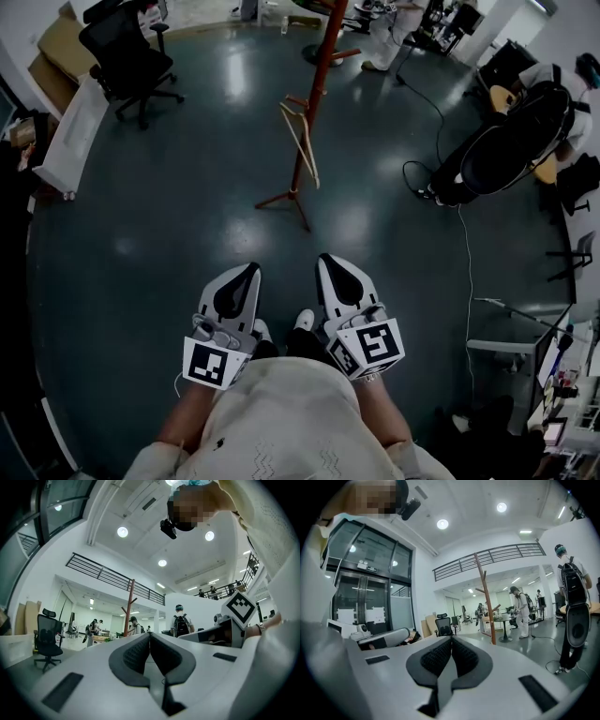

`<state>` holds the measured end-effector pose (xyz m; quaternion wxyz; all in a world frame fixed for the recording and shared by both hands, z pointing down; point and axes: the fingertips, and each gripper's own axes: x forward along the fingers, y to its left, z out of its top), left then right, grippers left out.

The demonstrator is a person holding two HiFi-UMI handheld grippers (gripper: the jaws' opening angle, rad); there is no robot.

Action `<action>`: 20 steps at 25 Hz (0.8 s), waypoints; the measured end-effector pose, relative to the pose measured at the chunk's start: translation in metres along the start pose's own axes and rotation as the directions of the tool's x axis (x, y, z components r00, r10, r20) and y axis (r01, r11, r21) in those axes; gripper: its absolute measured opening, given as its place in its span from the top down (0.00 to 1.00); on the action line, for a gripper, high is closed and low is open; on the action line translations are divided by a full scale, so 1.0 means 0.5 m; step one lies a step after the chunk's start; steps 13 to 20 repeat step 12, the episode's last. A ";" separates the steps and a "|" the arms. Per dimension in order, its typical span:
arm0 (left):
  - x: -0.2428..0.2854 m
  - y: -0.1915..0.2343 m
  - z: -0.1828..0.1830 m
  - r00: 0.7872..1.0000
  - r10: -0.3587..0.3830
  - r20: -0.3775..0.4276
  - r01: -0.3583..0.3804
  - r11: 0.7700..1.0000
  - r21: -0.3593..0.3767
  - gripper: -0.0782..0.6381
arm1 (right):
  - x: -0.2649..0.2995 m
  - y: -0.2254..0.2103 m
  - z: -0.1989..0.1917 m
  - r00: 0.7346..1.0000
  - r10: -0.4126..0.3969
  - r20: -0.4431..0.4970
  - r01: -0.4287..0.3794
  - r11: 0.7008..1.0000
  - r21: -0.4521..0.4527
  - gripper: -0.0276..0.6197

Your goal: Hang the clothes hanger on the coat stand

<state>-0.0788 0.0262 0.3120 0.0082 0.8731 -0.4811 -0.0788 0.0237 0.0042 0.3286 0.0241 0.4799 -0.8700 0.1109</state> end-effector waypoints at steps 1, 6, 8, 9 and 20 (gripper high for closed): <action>-0.007 0.004 0.000 1.000 0.002 0.003 -0.002 1.000 -0.009 0.87 | 0.001 0.009 -0.003 1.000 -0.003 0.000 0.003 1.000 -0.003 0.93; -0.042 0.026 -0.001 1.000 -0.003 0.004 0.003 1.000 0.014 0.87 | 0.002 0.048 -0.012 1.000 -0.007 -0.011 0.007 1.000 -0.009 0.93; -0.046 0.023 -0.001 1.000 -0.005 -0.007 0.005 1.000 0.028 0.87 | -0.003 0.052 -0.013 1.000 -0.001 -0.018 0.001 1.000 -0.016 0.93; -0.045 0.020 0.001 1.000 -0.004 -0.005 0.004 1.000 0.030 0.87 | -0.005 0.051 -0.013 1.000 0.002 -0.020 -0.002 1.000 -0.018 0.93; -0.035 0.013 0.016 0.999 0.022 0.030 -0.022 1.000 0.000 0.87 | -0.012 0.044 -0.017 1.000 0.008 -0.025 -0.009 1.000 -0.022 0.93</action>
